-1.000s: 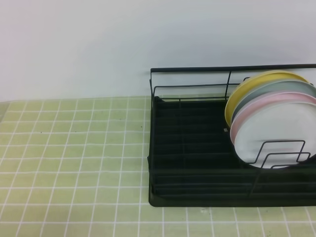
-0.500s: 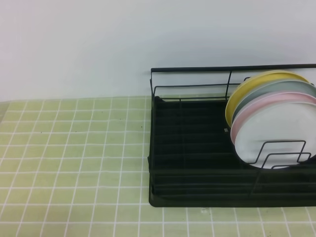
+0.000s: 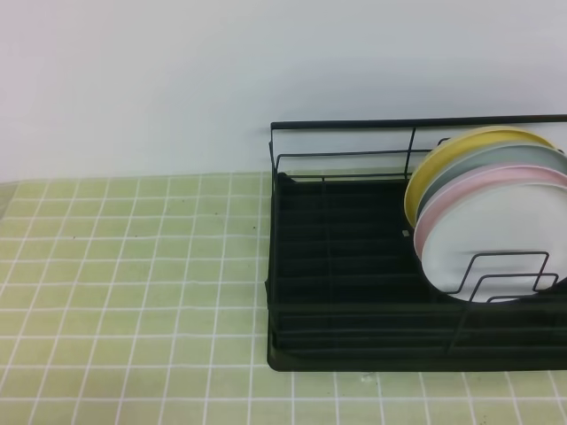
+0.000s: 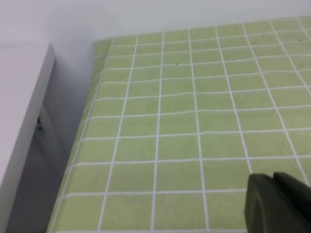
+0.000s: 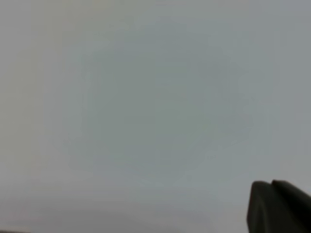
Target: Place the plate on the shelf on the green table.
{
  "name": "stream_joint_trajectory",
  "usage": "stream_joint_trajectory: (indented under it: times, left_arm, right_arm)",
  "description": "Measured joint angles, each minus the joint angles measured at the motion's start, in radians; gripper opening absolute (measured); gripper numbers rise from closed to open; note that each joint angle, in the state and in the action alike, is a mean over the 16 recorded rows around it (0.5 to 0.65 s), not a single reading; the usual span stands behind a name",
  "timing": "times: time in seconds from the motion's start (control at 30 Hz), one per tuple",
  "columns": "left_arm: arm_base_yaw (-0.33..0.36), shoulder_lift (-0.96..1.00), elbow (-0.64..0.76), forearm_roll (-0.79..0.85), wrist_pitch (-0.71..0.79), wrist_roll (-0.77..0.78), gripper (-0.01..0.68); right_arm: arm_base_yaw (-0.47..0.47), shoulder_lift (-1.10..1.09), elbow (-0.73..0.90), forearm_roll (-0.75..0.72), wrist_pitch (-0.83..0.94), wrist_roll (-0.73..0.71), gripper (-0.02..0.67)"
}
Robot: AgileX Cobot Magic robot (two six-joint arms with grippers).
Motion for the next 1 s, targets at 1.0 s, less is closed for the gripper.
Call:
stream_joint_trajectory:
  times: [1.0]
  left_arm:
    - [-0.001,0.002,0.0,0.0,-0.006,0.0,0.0]
  right_arm:
    - [-0.002,-0.959,0.673,-0.278,-0.054,0.188,-0.001]
